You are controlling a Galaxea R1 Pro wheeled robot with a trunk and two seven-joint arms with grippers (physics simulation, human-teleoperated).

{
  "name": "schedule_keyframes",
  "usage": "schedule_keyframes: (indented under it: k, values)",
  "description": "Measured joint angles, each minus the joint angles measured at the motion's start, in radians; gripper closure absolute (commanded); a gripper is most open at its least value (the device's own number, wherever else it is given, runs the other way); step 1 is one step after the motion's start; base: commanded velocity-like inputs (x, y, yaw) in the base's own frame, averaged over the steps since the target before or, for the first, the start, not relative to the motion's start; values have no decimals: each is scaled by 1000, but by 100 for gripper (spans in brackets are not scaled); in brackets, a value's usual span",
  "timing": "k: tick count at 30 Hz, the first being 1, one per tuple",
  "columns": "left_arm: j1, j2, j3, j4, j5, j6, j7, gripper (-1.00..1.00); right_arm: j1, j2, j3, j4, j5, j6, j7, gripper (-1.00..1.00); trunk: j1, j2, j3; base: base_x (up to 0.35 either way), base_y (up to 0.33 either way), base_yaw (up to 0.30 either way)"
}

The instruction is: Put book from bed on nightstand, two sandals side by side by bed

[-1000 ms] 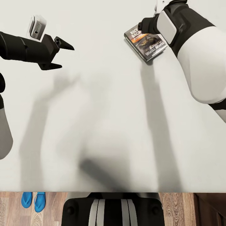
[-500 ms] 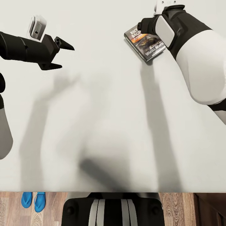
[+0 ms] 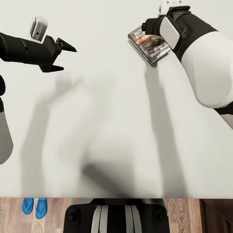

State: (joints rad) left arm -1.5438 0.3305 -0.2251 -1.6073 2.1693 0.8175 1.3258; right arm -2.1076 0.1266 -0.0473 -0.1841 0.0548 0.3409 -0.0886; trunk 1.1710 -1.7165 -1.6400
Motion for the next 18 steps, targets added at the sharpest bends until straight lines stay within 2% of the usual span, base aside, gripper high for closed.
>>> schedule_keyframes:
  k: [12, 18]
  values:
    - [0, 0, 0, 0, 0, 0, 0, -100, 0, 1, -1, 2, -2, 11, 0, -100, 0, 0, 0, -5, 0, 0]
    - [0, 0, 1, 1, 1, 0, 0, -100, 2, 1, -2, 14, -3, 14, 0, -100, 0, 0, 0, -152, 0, 0]
